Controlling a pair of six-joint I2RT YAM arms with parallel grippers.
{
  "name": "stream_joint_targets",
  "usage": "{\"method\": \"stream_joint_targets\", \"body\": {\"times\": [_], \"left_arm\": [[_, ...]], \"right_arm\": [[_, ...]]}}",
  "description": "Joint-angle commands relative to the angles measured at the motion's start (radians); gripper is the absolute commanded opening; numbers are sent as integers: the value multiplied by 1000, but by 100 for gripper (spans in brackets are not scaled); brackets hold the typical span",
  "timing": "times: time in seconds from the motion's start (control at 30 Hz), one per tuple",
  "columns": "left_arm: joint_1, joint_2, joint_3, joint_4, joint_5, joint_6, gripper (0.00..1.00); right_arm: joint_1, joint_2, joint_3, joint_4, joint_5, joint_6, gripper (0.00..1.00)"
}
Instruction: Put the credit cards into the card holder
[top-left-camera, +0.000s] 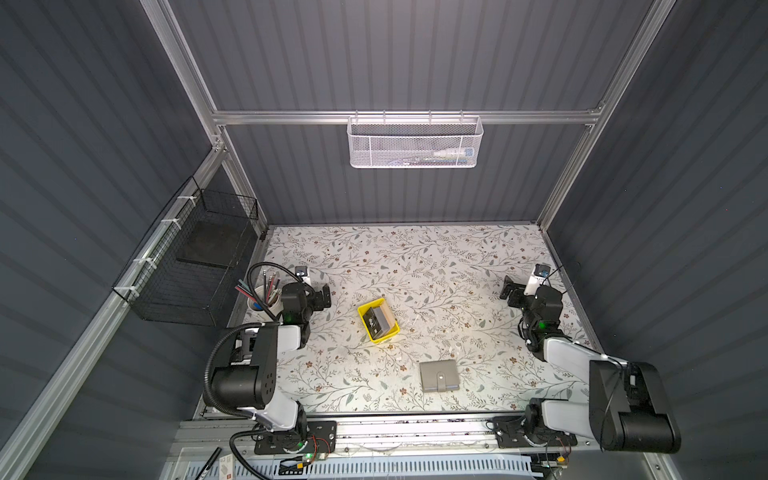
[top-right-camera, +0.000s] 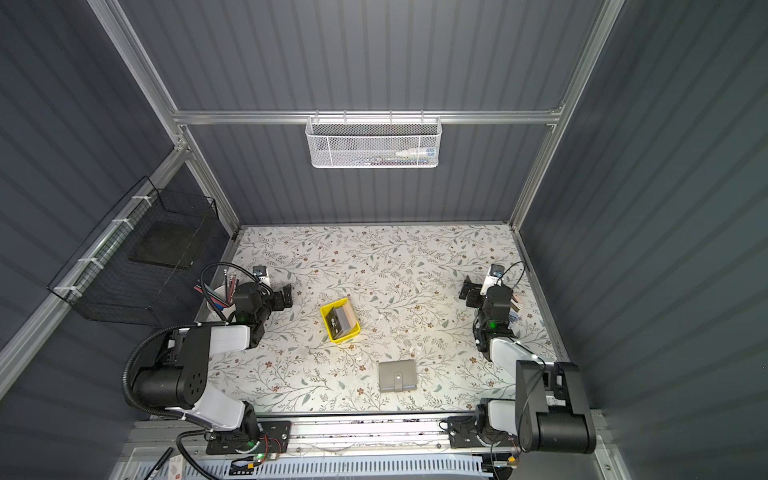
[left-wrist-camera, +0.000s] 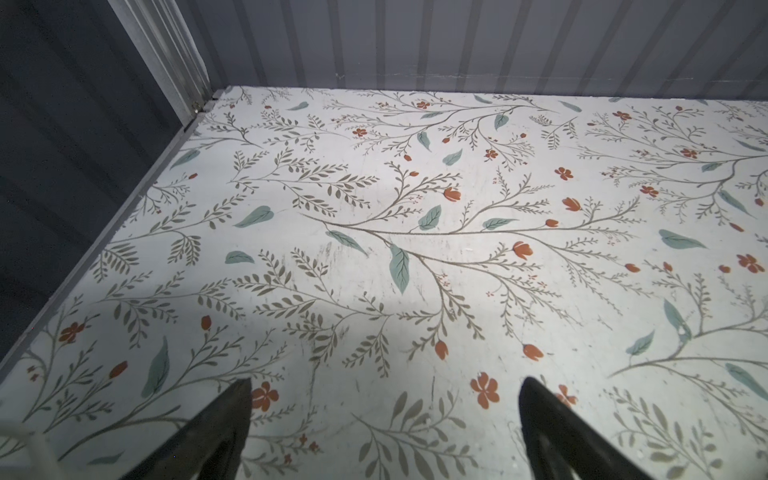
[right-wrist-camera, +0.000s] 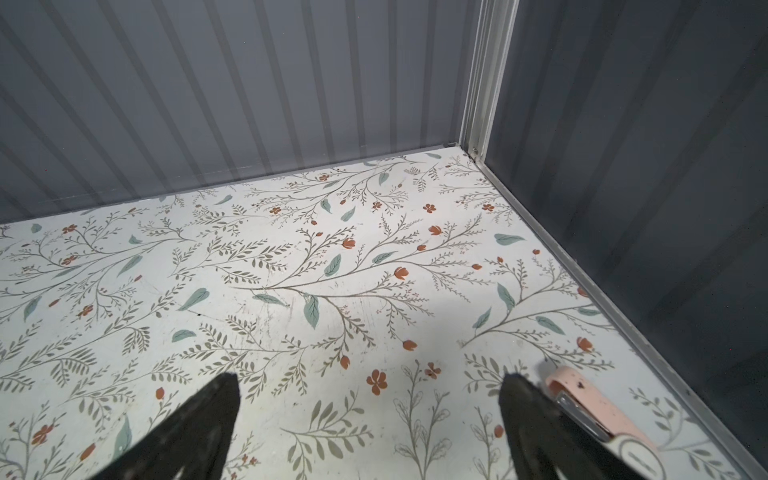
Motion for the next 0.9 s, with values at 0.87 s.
{"method": "stream_joint_targets", "body": {"times": [0.87], "left_arm": [[-762,-421,102,-794,53,-593,100]], "right_arm": [[773,-652,-10,-1142,74,779,86]]}}
